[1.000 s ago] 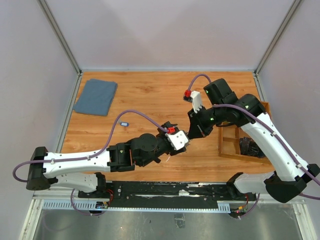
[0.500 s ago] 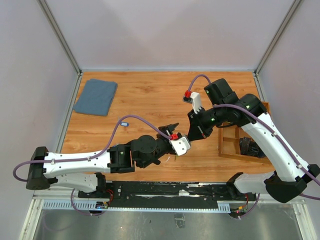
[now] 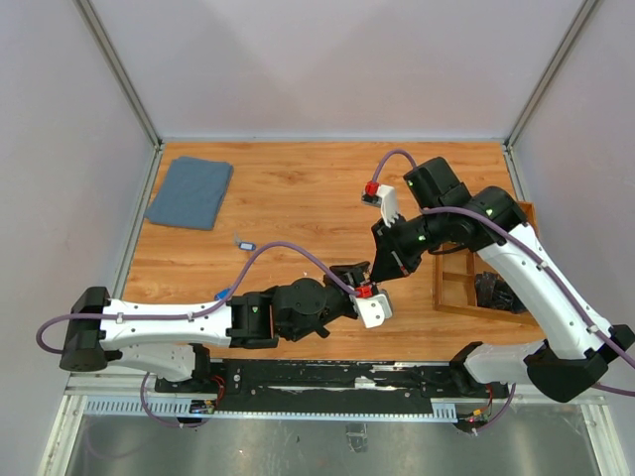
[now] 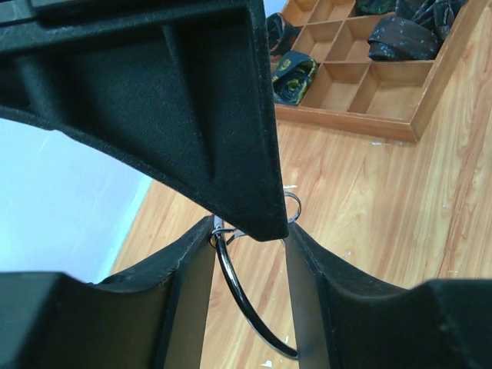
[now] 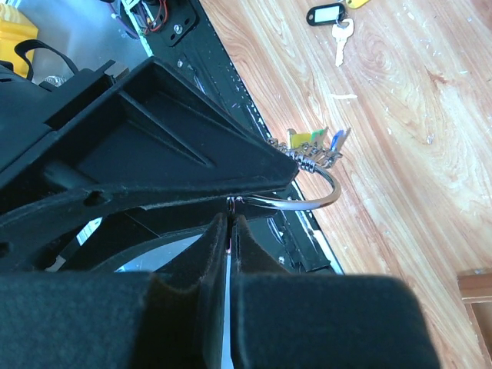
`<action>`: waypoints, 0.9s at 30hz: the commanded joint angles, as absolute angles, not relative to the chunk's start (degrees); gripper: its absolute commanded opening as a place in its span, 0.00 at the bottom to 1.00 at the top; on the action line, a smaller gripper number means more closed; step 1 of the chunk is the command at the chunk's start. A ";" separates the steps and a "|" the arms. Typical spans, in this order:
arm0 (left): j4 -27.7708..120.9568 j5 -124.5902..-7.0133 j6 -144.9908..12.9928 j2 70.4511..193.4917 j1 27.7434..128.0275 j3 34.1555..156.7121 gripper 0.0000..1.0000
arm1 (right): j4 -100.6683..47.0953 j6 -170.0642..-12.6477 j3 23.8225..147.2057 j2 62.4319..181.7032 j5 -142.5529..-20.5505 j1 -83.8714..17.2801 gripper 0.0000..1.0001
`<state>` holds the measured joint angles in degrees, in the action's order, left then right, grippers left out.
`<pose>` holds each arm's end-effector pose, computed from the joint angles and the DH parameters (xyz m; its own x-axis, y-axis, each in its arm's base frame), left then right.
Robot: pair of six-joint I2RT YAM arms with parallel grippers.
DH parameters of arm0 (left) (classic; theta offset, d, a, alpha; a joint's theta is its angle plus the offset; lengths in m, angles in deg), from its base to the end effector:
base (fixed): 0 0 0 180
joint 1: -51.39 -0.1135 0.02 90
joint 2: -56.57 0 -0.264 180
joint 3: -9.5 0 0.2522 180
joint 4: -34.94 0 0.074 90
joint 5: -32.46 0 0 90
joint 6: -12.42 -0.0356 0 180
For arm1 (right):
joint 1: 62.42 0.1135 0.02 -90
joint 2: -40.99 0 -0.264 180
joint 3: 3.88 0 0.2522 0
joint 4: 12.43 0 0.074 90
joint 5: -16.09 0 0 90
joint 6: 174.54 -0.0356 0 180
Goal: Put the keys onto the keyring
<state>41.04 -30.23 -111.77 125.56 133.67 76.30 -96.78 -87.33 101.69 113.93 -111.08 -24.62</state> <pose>0.0541 -0.2771 0.3351 0.4445 0.4381 -0.7814 0.6888 0.3906 0.6108 0.1594 0.1508 0.4215 -0.6577 -0.4611 -0.5957 -0.7530 0.4232 0.5039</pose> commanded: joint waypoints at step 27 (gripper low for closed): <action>36.97 -25.64 -103.40 126.90 134.45 77.67 0.01 | -88.21 -88.67 96.57 107.25 -104.66 -25.44 0.24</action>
<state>40.77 -26.89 -107.38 126.34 133.89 76.30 -93.43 -87.72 98.00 110.68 -108.63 -24.62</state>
